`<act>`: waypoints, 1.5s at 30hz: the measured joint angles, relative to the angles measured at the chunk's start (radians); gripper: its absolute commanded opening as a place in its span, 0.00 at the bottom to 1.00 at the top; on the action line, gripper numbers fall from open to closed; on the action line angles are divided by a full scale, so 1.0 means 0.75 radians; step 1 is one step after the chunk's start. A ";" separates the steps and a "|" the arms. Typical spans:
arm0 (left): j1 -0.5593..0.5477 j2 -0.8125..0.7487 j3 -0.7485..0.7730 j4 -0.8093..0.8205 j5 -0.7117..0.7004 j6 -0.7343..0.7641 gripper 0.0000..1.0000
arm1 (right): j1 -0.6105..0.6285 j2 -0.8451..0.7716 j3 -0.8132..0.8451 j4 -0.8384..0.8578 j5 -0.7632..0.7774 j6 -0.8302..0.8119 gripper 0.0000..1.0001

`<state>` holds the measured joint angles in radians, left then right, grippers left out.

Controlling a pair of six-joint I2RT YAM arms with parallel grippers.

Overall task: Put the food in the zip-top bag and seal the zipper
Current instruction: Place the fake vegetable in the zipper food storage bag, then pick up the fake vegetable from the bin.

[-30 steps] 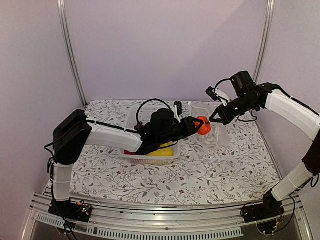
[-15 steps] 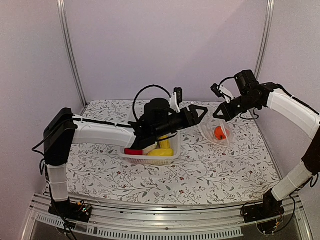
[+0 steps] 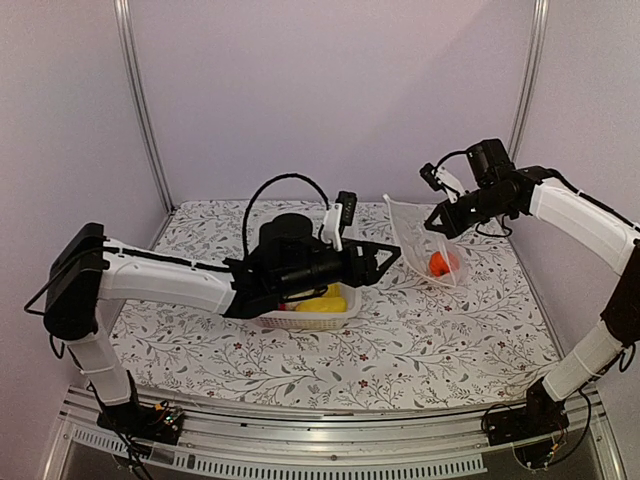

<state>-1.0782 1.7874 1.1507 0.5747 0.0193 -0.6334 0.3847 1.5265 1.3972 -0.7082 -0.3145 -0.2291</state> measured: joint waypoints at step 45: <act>0.209 -0.060 0.190 -1.754 -0.552 0.105 0.81 | -0.011 -0.114 -0.181 0.088 -0.015 -0.036 0.00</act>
<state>-0.9215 1.7428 1.2930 -0.7410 -0.3950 -0.5545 0.3763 1.4410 1.2613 -0.6422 -0.3260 -0.2562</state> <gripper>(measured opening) 0.804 0.007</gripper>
